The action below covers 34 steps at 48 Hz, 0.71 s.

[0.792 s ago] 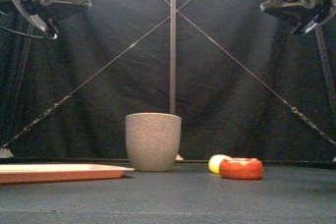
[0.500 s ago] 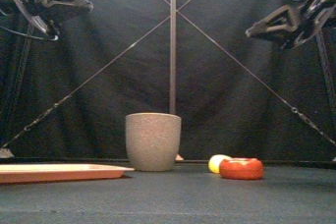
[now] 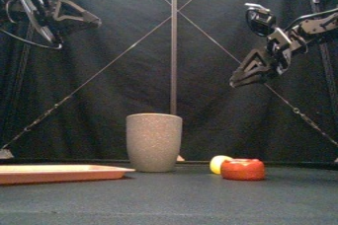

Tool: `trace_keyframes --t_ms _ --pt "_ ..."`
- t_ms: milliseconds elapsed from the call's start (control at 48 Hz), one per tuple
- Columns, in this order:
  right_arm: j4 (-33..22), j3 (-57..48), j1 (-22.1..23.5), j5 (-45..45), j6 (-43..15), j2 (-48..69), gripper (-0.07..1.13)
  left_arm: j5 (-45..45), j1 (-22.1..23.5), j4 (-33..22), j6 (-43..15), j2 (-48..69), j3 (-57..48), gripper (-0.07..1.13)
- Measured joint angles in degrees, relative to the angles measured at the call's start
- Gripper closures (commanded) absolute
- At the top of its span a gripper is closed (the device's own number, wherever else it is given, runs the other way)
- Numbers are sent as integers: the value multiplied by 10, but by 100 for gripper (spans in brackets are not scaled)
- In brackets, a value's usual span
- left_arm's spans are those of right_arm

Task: Pick the banana then place it in the grey bowl
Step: Pick the banana

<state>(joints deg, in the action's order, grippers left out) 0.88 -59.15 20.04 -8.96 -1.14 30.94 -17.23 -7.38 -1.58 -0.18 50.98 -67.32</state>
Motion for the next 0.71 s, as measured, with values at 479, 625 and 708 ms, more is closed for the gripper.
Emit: trace_keyframes --t_ms 479,625,708 --pt "8 106 20 127 6 -162 1 -1 -25 0 0 -7 -6 100" --pt "-44 165 4 253 11 -224 1 -1 -38 0 1 -6 -16 100" --pt "-75 187 -1 303 18 -250 1 -1 -42 1 1 -7 -19 100"
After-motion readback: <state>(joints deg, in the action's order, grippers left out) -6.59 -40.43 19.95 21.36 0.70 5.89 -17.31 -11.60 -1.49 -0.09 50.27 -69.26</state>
